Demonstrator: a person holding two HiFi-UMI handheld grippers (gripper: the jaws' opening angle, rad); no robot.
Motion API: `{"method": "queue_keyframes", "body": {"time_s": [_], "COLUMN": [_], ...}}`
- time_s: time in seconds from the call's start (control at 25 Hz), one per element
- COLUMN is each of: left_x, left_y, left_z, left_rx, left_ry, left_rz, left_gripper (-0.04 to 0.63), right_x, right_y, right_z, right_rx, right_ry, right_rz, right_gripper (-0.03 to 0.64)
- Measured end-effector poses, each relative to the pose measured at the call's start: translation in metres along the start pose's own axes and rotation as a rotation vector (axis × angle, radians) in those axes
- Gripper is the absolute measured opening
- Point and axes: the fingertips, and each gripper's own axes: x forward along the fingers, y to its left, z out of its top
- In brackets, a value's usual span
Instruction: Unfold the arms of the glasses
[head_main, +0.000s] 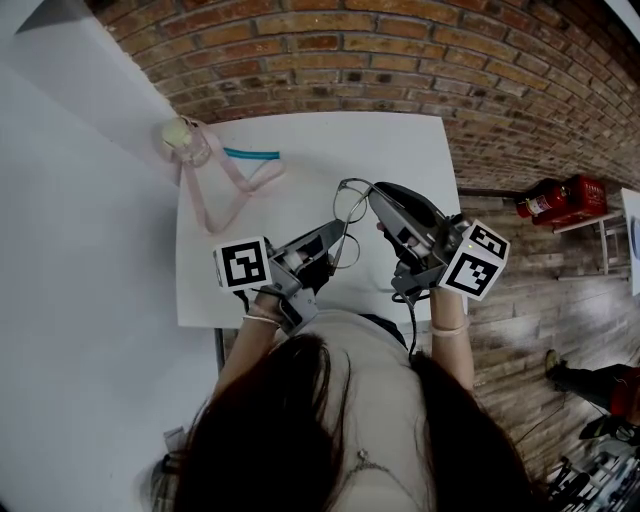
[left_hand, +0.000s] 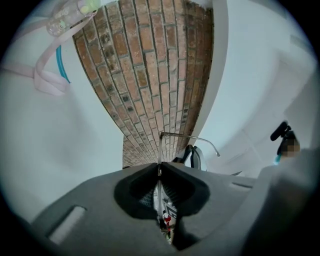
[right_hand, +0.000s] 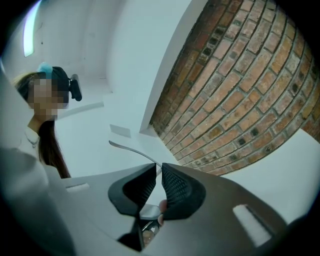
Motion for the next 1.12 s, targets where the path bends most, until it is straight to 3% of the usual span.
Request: {"method": "queue_keyframes", "body": {"time_s": [0.12,0.32,0.52,0.72,1.12], "left_x": [-0.002,0.000,-0.006,-0.002,-0.004], "left_y": [0.006,0.003,0.017,0.009,0.014], "left_z": [0.001,0.004,0.008,0.009,0.015], "left_rx": [0.020,-0.011,0.025,-0.014,-0.026], "left_ry": [0.001,-0.017,-0.021,-0.048,-0.077], "left_rz": [0.027,0.012,0.079,0.037,0.053], "left_gripper": [0.025,0.025,0.025,0.025,0.025], "right_x": [-0.001,0.000,0.000,0.000,0.000], "right_y": [0.004,0.009,0.014,0.020,0.027], "right_z": [0.001,0.003,0.005,0.005,0.007], "right_rx": [-0.007,-0.015,-0.024,-0.030,-0.044], "right_ry": [-0.002,-0.003,-0.004,-0.005,-0.005], "right_rz": [0.011,0.030,0.049,0.065,0.090], "right_gripper": [0.031,0.028,0.025,0.023,0.025]}}
